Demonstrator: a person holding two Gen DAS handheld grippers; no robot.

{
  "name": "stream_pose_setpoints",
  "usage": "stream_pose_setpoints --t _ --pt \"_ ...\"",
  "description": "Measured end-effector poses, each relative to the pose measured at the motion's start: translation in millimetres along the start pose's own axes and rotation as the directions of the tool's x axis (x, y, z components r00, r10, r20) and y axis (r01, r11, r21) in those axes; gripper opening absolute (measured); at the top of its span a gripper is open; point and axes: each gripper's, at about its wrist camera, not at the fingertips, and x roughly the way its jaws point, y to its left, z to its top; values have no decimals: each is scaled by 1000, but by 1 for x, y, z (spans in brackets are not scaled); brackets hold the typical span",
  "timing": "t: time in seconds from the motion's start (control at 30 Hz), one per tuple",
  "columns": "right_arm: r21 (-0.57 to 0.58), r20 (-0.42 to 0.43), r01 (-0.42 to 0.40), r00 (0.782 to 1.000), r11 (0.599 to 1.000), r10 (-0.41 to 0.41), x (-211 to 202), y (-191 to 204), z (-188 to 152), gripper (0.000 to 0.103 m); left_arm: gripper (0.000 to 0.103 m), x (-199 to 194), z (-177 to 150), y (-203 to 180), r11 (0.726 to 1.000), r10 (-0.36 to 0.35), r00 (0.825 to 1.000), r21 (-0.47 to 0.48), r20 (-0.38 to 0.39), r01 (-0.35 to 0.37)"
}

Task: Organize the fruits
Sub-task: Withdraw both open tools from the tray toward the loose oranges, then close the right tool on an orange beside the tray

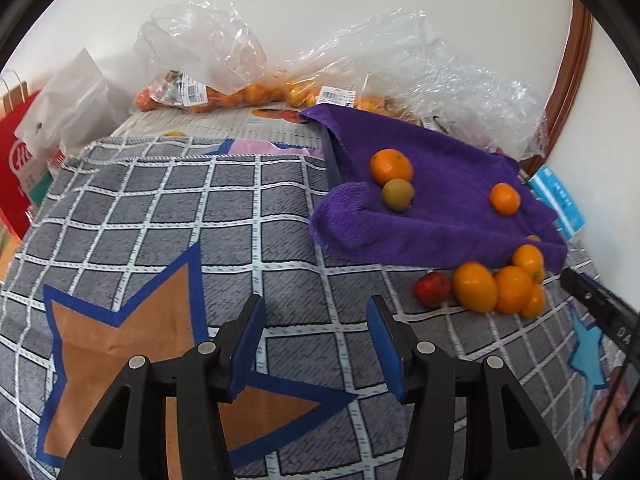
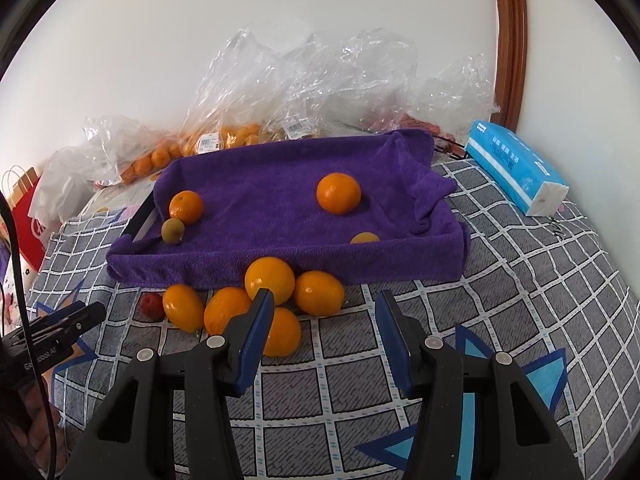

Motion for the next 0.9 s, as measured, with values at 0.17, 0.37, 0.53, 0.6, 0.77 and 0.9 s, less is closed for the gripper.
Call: stream_pose_setpoints --t 0.17,0.37,0.53,0.6,0.77,0.9 --pt "0 -3 -5 1000 1000 5 1 2 -2 52 50 4 0 3 1000 -7 1000 -13 -26 6" --pt "-12 -6 -17 1000 1000 17 4 5 -3 52 50 4 0 9 998 -37 999 -56 -14 37" --pt "-28 -21 -36 999 999 35 8 7 -7 49 50 5 -1 9 998 -40 999 -56 -15 39" --pt "-19 -29 -59 998 998 58 9 7 -9 48 50 5 0 9 997 -44 999 -58 -15 43" --pt "-44 -58 -95 994 995 92 17 16 -15 40 50 4 0 9 997 -54 998 -62 -12 53" --pt "-67 -78 -99 993 993 94 24 22 -18 34 50 4 0 9 996 -63 998 -60 -12 62"
